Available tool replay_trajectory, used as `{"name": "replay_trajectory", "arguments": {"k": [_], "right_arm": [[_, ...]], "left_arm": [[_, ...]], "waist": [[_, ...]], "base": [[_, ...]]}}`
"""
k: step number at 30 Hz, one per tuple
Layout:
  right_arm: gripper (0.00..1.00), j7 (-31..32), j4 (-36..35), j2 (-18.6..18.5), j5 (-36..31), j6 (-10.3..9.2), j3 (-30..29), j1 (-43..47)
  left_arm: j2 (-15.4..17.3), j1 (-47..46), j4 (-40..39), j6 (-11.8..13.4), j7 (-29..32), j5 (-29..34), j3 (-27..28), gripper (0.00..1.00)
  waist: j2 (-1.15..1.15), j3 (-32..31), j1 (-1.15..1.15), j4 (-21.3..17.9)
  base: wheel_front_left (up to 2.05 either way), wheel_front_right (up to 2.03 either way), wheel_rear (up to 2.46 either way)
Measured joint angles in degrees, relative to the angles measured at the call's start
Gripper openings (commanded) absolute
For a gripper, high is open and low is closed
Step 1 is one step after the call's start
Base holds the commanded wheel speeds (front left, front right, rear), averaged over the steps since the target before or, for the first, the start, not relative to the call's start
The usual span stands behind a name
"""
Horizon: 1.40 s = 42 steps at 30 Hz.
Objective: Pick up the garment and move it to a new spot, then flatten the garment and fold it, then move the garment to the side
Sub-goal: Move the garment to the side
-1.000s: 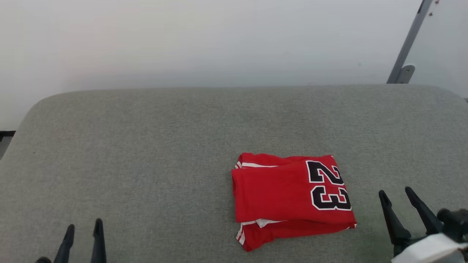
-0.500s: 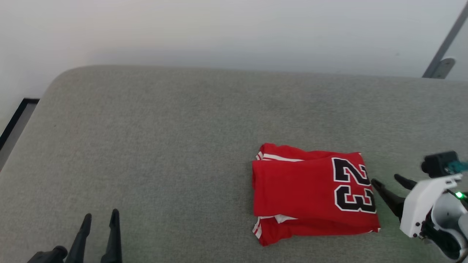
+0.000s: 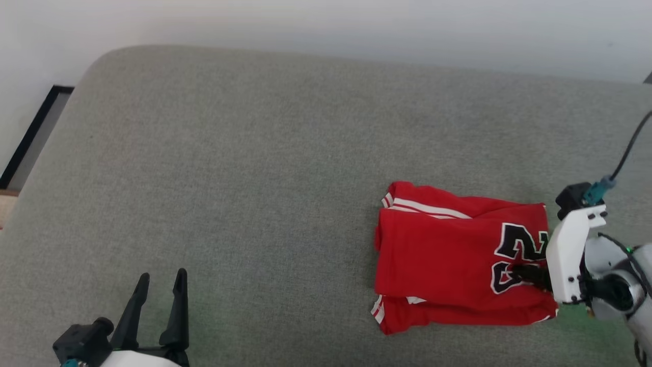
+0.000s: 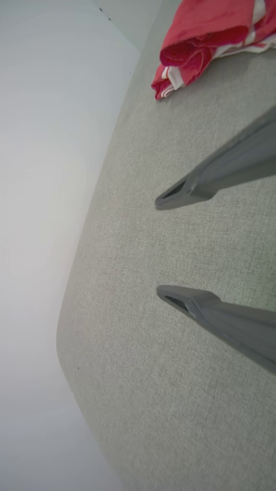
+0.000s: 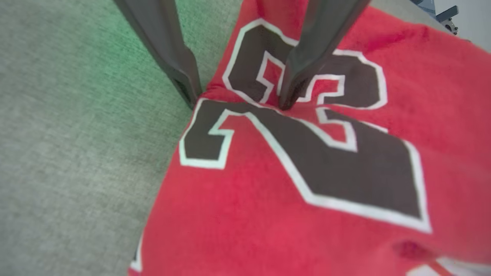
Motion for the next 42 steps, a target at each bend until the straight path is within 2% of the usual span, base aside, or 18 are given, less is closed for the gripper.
{"name": "replay_trajectory", "arguments": {"k": [1,2,3,4,12,19,27,34,42], "right_arm": [[1.00,0.75,0.53,0.37,0.21,0.00,0.22,-0.65],[0.79,1.33,1.02,0.44,0.23,0.00,0.66,-1.25],[0.20,1.78,1.23,0.48,0.37,0.00,0.93,-1.79],[0.00,1.90,1.24,0.49,0.78,-0.01,0.97,-2.10],[0.00,1.37,-2.74,-0.90,3.43,0.01,0.51,-3.79],[0.00,0.44,-5.54,-5.93,3.80,0.02,-2.65,-4.35],[0.00,-1.08,-5.43,-9.71,3.23,0.02,-7.97,-5.56],[0.00,-4.83,-3.58,-12.98,0.11,0.02,-11.13,-7.87],[0.00,-11.38,-0.23,-15.45,-7.69,0.02,-12.83,-12.88]], "left_arm": [[0.04,-0.22,0.11,0.00,0.00,-0.01,-0.18,1.00],[0.04,-0.47,0.24,0.00,0.00,-0.07,-0.38,1.00],[0.07,-0.79,0.35,0.01,0.00,-0.23,-0.57,1.00],[0.03,-1.14,0.38,0.00,0.00,-0.44,-0.60,1.00],[0.56,-2.42,-0.07,0.00,0.00,-0.66,0.23,1.00],[1.79,-4.65,-1.93,0.00,-0.01,-0.20,0.27,1.00],[3.65,-8.03,-4.01,0.00,0.00,1.09,-1.08,1.00],[5.69,-11.85,-5.08,0.00,-0.01,1.63,-4.42,1.00],[7.89,-16.95,-5.77,0.00,0.00,1.79,-8.77,1.00]], "waist": [[0.00,0.44,0.00,0.19],[0.00,0.86,0.00,0.38],[0.00,1.24,0.00,0.56],[0.00,1.58,0.00,0.72],[0.00,3.18,0.00,-0.60],[0.00,4.35,0.00,-3.92],[0.00,6.19,0.00,-9.00],[0.00,8.35,0.00,-13.59],[0.00,11.69,0.00,-18.09]], "base": [[0.00,0.00,0.00],[0.00,0.00,0.00],[0.00,0.00,0.00],[0.00,0.00,0.00],[0.00,0.00,0.00],[0.00,0.00,0.00],[0.00,0.00,0.00],[0.00,0.00,0.00],[0.00,0.00,0.00]]}}
